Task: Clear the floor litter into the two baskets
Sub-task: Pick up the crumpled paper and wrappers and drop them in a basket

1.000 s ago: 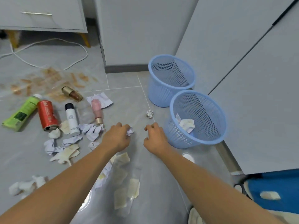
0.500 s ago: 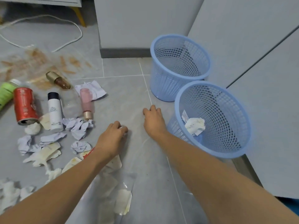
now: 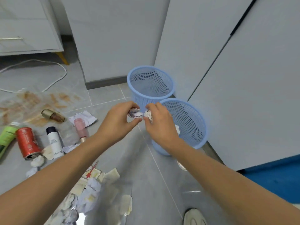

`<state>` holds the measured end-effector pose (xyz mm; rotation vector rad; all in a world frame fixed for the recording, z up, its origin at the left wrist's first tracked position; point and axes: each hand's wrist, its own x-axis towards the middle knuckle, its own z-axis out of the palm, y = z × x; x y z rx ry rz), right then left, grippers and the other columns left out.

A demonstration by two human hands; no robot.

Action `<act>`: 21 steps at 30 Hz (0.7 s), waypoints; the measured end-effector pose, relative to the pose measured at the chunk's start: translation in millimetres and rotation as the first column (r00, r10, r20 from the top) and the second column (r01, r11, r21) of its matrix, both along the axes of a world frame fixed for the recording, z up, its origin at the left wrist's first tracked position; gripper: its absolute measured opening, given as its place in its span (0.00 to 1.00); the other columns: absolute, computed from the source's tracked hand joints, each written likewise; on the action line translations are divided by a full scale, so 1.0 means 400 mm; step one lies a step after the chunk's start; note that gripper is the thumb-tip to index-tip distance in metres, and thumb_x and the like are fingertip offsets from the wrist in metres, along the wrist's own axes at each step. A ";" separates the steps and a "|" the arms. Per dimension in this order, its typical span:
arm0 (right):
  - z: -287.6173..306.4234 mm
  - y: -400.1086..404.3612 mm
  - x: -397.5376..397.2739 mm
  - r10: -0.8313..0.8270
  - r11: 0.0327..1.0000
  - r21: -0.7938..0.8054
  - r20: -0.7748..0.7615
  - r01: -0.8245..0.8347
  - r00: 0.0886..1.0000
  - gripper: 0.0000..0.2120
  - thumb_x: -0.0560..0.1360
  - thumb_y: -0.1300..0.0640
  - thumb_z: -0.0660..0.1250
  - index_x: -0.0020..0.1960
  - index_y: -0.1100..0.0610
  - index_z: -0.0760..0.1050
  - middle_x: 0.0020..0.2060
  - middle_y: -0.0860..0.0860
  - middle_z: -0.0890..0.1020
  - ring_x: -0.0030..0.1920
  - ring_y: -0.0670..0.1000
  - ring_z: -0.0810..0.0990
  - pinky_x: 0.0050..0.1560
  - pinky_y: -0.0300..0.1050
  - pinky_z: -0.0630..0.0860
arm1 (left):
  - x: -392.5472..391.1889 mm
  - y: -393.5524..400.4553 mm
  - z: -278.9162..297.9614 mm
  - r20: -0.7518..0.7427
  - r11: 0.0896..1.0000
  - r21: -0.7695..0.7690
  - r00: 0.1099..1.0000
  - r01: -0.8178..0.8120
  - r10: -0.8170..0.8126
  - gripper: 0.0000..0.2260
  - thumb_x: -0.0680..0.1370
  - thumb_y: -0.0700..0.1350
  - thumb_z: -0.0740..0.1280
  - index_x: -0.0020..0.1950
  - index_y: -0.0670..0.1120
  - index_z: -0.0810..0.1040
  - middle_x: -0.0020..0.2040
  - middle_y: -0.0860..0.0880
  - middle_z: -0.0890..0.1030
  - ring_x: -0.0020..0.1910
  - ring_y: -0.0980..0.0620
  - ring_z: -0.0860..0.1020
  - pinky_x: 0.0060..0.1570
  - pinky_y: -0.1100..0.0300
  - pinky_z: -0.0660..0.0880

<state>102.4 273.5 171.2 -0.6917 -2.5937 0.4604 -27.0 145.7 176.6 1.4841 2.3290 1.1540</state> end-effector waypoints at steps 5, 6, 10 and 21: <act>0.068 0.144 0.117 -0.199 0.980 0.021 0.066 0.198 0.978 0.11 0.75 0.55 0.72 0.55 0.54 0.75 0.50 0.52 0.77 0.52 0.57 0.78 0.49 0.50 0.73 | 0.107 0.167 0.064 0.026 0.991 0.032 0.992 0.127 -0.127 0.17 0.72 0.46 0.79 0.59 0.47 0.81 0.53 0.51 0.84 0.53 0.50 0.80 0.55 0.53 0.76; 0.069 0.167 0.136 -0.222 0.975 0.020 0.114 0.221 0.968 0.14 0.74 0.54 0.74 0.57 0.54 0.76 0.52 0.52 0.78 0.53 0.57 0.78 0.49 0.49 0.72 | 0.123 0.194 0.063 0.050 0.989 -0.011 0.987 0.150 -0.150 0.22 0.70 0.46 0.80 0.63 0.46 0.81 0.56 0.49 0.84 0.56 0.49 0.80 0.58 0.50 0.76; 0.066 0.204 0.176 -0.222 0.967 -0.017 0.422 0.252 0.879 0.30 0.70 0.59 0.75 0.71 0.51 0.73 0.64 0.58 0.74 0.64 0.63 0.74 0.62 0.51 0.71 | 0.140 0.209 0.033 0.073 0.966 -0.183 0.982 0.182 -0.172 0.40 0.70 0.52 0.80 0.78 0.49 0.67 0.73 0.45 0.73 0.72 0.45 0.70 0.71 0.48 0.68; -0.079 -0.201 -0.031 0.207 0.976 -0.105 0.145 -0.193 0.968 0.16 0.69 0.65 0.66 0.54 0.54 0.78 0.50 0.52 0.77 0.54 0.57 0.78 0.54 0.55 0.76 | -0.013 -0.429 -0.128 0.114 0.918 -0.274 0.938 -0.288 0.328 0.07 0.77 0.48 0.71 0.55 0.51 0.80 0.43 0.57 0.80 0.45 0.53 0.80 0.49 0.50 0.79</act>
